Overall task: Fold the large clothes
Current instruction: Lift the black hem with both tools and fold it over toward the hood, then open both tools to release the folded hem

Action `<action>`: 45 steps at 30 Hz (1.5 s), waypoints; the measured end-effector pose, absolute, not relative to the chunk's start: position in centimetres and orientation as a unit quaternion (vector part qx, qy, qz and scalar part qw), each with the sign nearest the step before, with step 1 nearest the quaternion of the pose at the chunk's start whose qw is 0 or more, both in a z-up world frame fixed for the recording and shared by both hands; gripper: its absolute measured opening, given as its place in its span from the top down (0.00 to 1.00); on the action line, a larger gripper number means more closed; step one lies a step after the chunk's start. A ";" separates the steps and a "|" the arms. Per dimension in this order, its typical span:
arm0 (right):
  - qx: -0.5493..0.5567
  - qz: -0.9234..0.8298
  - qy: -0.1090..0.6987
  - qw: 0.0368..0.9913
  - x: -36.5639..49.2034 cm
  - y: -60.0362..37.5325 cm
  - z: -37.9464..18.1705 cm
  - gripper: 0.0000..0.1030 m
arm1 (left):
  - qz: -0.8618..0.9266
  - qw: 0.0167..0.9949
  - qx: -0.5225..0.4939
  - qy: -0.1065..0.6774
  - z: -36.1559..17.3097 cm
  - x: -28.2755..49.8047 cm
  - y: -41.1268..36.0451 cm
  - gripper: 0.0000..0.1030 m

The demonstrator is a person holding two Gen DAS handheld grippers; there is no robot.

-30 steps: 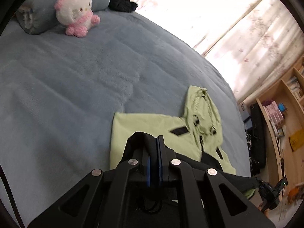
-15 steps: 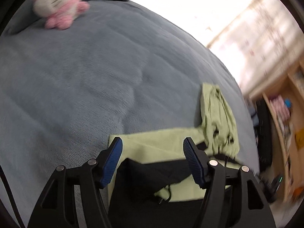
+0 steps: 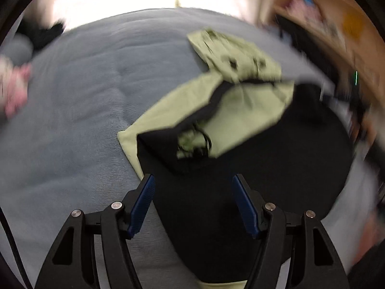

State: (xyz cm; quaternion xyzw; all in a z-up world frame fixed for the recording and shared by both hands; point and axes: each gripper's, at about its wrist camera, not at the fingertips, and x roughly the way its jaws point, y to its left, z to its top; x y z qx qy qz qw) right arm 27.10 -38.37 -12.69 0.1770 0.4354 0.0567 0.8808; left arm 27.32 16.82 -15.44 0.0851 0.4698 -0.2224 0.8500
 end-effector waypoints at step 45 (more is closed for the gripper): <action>0.111 -0.074 0.419 0.898 32.0 -36.8 -12.0 0.90 | 0.011 0.890 0.004 0.455 -16.1 40.0 16.8 0.92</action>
